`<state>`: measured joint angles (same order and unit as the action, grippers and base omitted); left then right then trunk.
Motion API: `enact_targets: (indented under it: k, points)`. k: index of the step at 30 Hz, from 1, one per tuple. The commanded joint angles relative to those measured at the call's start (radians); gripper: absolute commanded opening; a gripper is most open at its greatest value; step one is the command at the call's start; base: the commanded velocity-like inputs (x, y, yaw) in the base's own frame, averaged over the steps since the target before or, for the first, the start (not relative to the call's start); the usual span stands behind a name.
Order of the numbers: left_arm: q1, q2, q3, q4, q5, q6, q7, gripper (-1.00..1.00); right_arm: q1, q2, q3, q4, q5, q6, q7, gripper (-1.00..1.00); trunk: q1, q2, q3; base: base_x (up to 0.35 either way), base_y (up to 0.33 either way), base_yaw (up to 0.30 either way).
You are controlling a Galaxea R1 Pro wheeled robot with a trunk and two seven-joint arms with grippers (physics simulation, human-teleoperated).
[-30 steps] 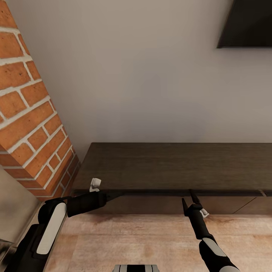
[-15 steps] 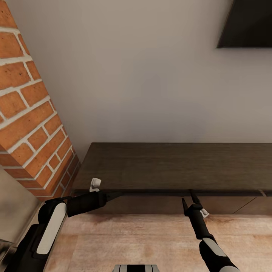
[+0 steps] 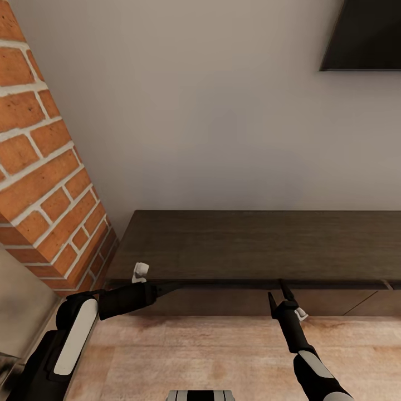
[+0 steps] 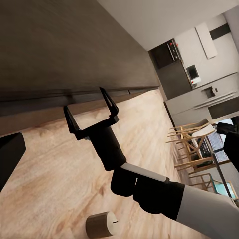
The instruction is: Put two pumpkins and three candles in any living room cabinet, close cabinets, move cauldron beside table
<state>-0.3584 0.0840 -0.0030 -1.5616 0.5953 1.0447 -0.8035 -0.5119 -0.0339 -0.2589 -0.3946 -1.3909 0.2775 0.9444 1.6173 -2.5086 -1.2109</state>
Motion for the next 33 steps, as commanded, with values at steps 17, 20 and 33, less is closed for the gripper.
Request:
enact_targets:
  k: [17,20,33]
  points:
    - [-0.001,0.000,-0.002,0.000,-0.003,0.002,-0.003,1.00,0.000,0.002,-0.001,0.002,-0.008,0.011,-0.007,1.00,0.000,0.000,-0.001,-0.011,0.000,0.000]
    - [-0.001,0.000,-0.002,0.000,-0.003,0.002,-0.003,1.00,0.000,0.003,-0.001,0.002,-0.008,0.011,-0.008,1.00,0.000,0.000,-0.001,-0.013,0.000,0.000]
    - [-0.001,0.000,-0.005,0.000,-0.003,0.002,-0.003,1.00,0.000,0.002,-0.002,0.016,-0.008,0.010,-0.009,1.00,0.000,0.000,-0.001,-0.002,0.000,0.000]
